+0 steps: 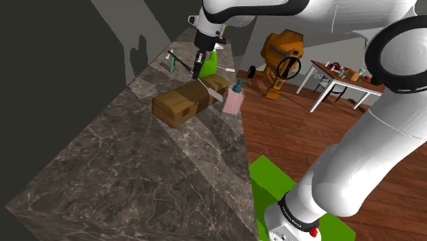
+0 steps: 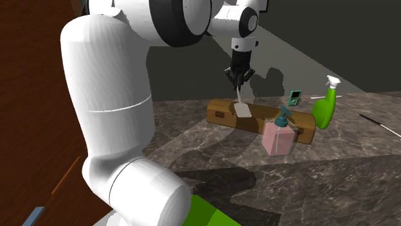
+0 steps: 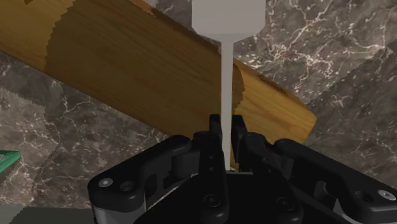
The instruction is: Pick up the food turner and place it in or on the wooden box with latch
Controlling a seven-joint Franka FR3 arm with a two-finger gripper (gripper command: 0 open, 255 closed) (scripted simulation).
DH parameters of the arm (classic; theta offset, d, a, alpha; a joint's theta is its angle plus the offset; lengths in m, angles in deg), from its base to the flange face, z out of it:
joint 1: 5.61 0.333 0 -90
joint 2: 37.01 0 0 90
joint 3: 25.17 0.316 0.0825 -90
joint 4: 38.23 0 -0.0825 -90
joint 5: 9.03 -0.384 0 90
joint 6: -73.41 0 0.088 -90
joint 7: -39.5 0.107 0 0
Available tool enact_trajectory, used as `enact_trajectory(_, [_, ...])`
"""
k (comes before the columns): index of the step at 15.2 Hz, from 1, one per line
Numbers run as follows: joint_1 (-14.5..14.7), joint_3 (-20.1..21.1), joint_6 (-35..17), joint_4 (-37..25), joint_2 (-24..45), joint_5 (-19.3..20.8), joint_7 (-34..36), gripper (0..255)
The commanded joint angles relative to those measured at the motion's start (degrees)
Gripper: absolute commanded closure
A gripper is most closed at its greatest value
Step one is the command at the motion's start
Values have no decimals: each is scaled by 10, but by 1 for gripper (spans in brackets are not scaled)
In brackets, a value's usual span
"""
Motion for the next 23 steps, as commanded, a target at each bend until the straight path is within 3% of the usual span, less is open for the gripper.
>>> enact_trajectory(1, [-13,-13,7,-32,26,-2,-27,255])
enact_trajectory(6, [-48,-38,40,-138,102,-13,-87,255])
enact_trajectory(23, [-48,-37,-77,-37,118,-16,-94,255])
